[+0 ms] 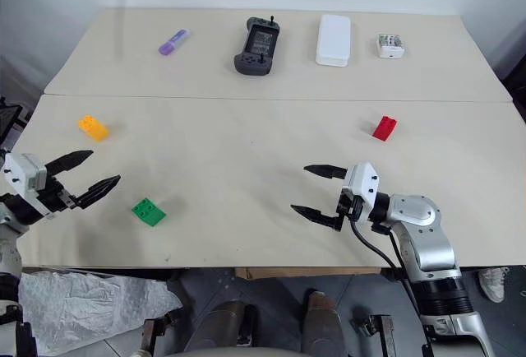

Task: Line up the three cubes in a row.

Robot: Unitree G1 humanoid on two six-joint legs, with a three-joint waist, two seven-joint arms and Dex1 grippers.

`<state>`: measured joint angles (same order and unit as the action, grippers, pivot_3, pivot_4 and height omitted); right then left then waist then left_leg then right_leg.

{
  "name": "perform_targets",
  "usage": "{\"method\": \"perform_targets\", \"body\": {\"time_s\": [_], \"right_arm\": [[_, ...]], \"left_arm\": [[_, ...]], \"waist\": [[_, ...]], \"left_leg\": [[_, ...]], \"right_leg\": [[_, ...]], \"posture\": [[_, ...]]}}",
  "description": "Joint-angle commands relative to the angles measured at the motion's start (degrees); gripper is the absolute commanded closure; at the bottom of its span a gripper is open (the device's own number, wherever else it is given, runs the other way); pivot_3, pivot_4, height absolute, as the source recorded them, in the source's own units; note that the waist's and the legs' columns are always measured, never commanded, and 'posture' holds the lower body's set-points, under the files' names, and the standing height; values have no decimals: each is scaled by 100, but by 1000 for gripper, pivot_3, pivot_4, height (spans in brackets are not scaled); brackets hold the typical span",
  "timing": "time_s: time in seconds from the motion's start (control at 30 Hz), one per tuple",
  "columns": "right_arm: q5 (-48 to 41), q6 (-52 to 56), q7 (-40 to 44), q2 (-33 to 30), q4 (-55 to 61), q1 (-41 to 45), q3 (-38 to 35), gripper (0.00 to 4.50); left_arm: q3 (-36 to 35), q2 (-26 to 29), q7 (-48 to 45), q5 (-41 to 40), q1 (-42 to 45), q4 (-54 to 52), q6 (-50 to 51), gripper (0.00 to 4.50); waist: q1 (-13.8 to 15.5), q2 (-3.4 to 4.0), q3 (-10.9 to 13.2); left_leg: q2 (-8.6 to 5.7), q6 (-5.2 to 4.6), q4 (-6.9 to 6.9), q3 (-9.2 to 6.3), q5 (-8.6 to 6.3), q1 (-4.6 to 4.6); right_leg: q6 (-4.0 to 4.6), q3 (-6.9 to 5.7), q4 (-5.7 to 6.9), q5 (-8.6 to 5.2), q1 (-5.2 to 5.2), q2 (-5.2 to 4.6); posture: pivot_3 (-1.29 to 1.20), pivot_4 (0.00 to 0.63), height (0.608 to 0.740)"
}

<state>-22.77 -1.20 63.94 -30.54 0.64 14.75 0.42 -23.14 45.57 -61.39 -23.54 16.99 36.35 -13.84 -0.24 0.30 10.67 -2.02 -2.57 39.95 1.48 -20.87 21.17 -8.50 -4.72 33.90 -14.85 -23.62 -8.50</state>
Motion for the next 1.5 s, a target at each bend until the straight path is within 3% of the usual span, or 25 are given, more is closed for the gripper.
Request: {"method": "perform_targets", "body": {"time_s": [0.03,0.13,0.33,0.47,0.6,0.8,0.9,1.2,1.33,1.5], "right_arm": [[-47,-141,-94,33,176,2,-111,0],[-117,-147,-236,91,222,6,-189,0],[-478,122,-1000,80,812,-396,-947,0],[-506,278,-1824,6,1256,-1063,-1855,0],[-164,256,-2515,65,1482,-1749,-2456,0],[354,618,-3416,144,1588,-2277,-2559,0],[87,1199,-3827,254,1508,-1863,-2517,0],[-161,3804,-5162,299,894,800,-2013,0],[317,4111,-5697,425,153,1710,-1649,0],[913,3705,-6286,639,-852,2263,-1462,0]], "left_arm": [[-117,8,169,-27,-51,-185,18,25],[-49,59,507,40,-64,-433,481,25],[-193,-158,588,-1233,106,-2201,2379,25],[479,-380,308,-1171,282,-3120,2545,25],[1099,-503,-129,-956,427,-3371,2516,25],[1507,-664,-474,-867,642,-3319,2466,25],[1599,-742,-505,-906,752,-3402,2581,25],[1621,-643,-539,-813,707,-3548,2621,25],[1595,-657,-463,-733,620,-3639,2536,25],[1506,-650,-354,-702,507,-3742,2467,25]], "waist": [[0,0,0],[1,0,0],[31,0,0],[64,1,-1],[34,3,-2],[-4,3,-2],[3,4,-1],[-3,7,0],[10,7,0],[1,7,0]], "left_leg": [[0,0,0,0,0,0],[0,0,0,0,0,0],[-3,-1,2,-14,0,4],[-9,1,0,-25,-1,2],[-8,1,-1,-12,0,-1],[8,1,-2,29,0,-15],[17,2,1,35,0,-19],[19,1,6,36,2,-7],[14,0,2,31,2,1],[2,-3,-2,23,1,5]], "right_leg": [[0,0,0,0,0,0],[0,0,0,0,0,0],[0,0,2,0,3,-2],[1,-2,1,0,8,-3],[1,1,-2,0,10,2],[0,25,-1,0,6,13],[0,31,1,0,6,18],[-1,35,4,3,-10,14],[1,31,2,2,-15,12],[2,29,2,2,-15,10]], "posture": [[0,150,740],[0,150,740],[0,150,740],[0,150,740],[0,150,740],[0,150,740],[0,150,740],[0,150,740],[0,150,740],[0,150,740]]}}
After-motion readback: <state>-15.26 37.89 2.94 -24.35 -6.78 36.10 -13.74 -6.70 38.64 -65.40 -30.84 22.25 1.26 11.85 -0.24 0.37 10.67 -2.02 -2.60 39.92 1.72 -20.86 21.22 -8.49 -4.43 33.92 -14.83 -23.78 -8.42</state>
